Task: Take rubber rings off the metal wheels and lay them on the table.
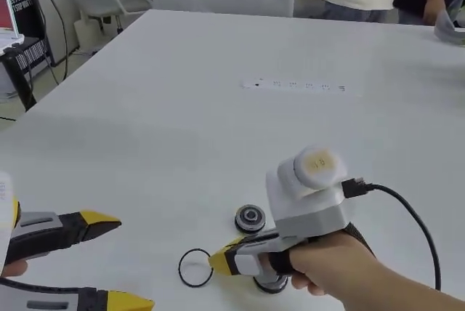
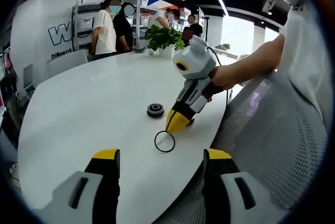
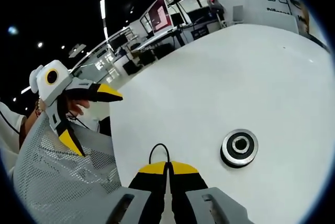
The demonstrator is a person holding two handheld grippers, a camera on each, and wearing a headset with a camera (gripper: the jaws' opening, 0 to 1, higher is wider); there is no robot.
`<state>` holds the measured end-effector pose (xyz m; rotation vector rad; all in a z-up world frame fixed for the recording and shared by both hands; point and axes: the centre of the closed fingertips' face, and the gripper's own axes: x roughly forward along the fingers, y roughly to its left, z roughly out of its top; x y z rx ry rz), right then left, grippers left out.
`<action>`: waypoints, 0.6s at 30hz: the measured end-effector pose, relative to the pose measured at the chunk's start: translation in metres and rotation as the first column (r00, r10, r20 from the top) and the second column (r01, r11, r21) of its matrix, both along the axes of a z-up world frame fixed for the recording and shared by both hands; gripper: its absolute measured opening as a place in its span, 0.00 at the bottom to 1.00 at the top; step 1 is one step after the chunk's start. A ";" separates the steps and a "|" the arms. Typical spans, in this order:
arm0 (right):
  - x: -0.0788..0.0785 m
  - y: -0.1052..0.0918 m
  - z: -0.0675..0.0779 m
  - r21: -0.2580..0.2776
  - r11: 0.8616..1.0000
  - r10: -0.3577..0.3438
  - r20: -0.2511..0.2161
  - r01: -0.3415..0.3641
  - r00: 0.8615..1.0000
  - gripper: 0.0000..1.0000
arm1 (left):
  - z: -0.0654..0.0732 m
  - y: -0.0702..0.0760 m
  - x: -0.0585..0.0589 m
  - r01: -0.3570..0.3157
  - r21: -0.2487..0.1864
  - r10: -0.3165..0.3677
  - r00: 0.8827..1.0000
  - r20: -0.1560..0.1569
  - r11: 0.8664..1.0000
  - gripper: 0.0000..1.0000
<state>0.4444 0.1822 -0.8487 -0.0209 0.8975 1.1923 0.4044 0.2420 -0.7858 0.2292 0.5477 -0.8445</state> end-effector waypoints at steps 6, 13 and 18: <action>0.003 -0.001 -0.003 -0.009 1.000 -0.006 0.016 0.007 1.000 0.00 | -0.003 0.000 -0.001 0.011 0.013 -0.011 1.000 -0.006 1.000 0.62; 0.003 -0.003 -0.006 -0.023 1.000 -0.003 0.029 0.003 1.000 0.00 | -0.003 0.001 -0.001 0.007 0.009 -0.007 1.000 -0.007 1.000 0.62; 0.002 -0.004 -0.009 -0.037 0.999 0.008 0.039 -0.007 0.999 0.03 | -0.003 0.001 -0.001 0.004 0.007 -0.004 1.000 -0.006 1.000 0.62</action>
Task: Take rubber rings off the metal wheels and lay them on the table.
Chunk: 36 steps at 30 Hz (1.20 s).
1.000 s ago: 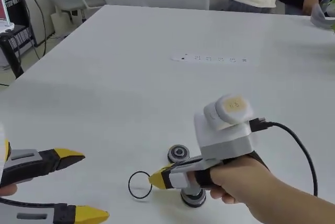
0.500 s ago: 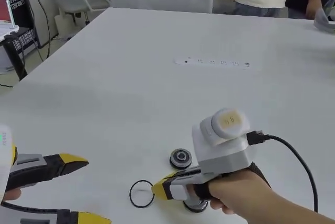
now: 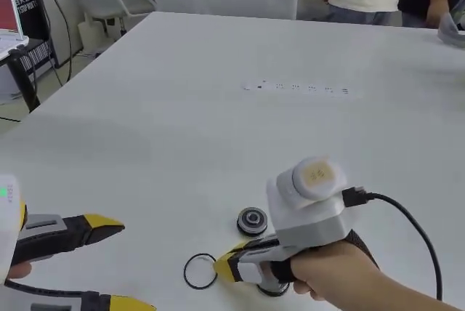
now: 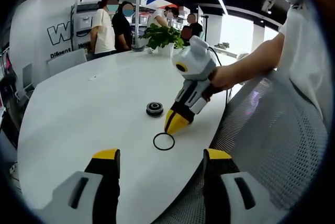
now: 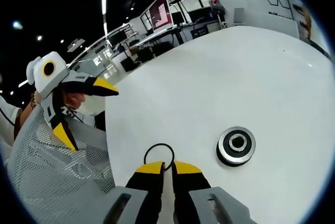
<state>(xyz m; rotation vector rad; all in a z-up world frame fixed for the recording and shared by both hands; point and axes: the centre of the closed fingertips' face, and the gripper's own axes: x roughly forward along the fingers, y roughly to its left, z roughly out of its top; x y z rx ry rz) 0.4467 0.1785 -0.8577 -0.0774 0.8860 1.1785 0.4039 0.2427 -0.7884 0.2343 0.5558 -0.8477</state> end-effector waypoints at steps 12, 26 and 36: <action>0.002 0.000 0.002 0.002 1.000 0.004 0.015 -0.004 1.000 0.09 | 0.000 0.000 0.000 -0.002 0.004 0.002 1.000 -0.002 1.000 0.62; 0.015 -0.003 0.027 0.060 0.997 -0.042 0.042 0.040 0.998 0.10 | -0.001 0.001 0.000 -0.003 0.013 0.003 1.000 -0.002 1.000 0.62; 0.020 -0.009 0.049 0.109 0.992 -0.062 0.044 0.056 0.997 0.11 | -0.002 0.001 0.000 -0.002 0.012 0.002 1.000 -0.005 1.000 0.62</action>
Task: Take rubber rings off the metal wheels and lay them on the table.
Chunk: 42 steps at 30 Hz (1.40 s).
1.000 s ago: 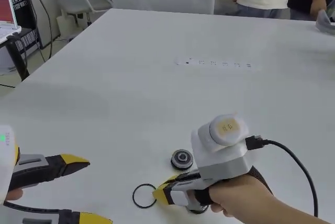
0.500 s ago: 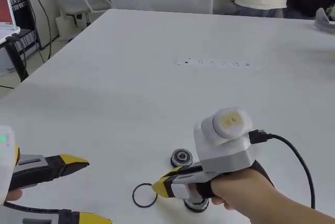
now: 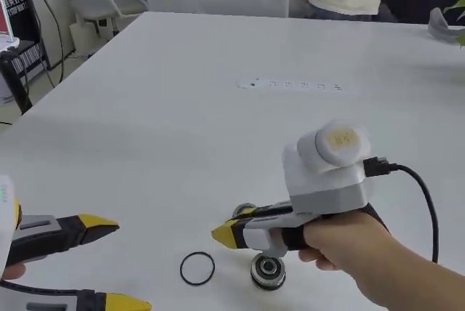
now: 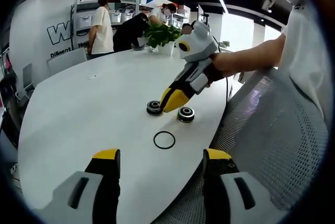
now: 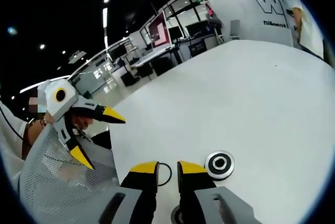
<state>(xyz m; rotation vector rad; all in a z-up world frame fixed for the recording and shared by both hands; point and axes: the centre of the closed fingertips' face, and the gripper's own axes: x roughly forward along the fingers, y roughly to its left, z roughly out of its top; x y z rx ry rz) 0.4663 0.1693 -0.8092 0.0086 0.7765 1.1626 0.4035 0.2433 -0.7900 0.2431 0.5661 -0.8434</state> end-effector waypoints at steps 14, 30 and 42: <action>0.000 -0.013 0.034 0.027 0.999 0.024 0.044 -0.025 0.999 0.12 | 0.000 0.000 0.000 -0.003 -0.010 0.003 1.000 -0.003 1.000 0.61; 0.003 -0.046 0.040 0.035 0.999 -0.023 0.050 0.021 0.998 0.12 | 0.001 -0.002 -0.001 0.003 -0.005 -0.003 1.000 -0.004 1.000 0.61; 0.006 -0.066 0.020 0.047 0.995 -0.085 -0.005 0.086 0.996 0.12 | 0.003 -0.006 -0.004 0.076 0.070 -0.078 0.997 0.029 0.995 0.63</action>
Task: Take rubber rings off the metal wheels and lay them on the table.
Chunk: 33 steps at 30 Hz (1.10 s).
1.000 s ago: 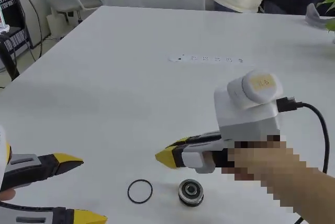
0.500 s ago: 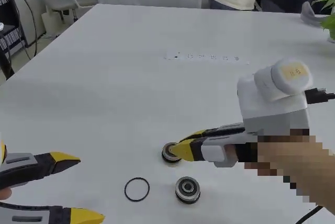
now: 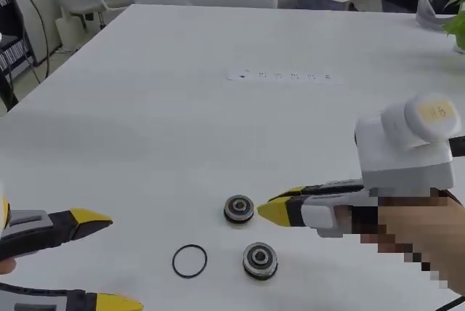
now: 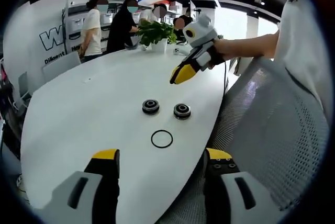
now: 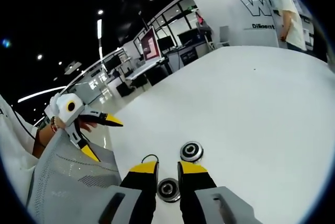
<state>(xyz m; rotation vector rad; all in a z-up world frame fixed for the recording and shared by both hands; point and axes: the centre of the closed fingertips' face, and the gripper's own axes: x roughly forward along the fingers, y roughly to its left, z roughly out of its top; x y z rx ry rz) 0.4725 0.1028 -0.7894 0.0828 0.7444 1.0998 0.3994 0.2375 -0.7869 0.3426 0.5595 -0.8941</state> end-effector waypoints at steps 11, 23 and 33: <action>0.003 -0.012 -0.010 0.004 1.000 -0.014 -0.031 0.014 0.999 0.12 | 0.023 -0.016 0.013 0.069 0.007 -0.069 0.997 0.040 0.998 0.63; -0.006 -0.013 -0.025 -0.034 0.997 0.067 -0.007 -0.068 0.998 0.12 | 0.047 -0.063 0.033 0.239 0.015 -0.240 0.966 0.101 0.971 0.61; -0.015 -0.017 -0.042 -0.112 0.982 0.154 0.011 -0.151 0.988 0.13 | 0.041 -0.100 0.056 0.302 0.017 -0.302 0.946 0.120 0.953 0.59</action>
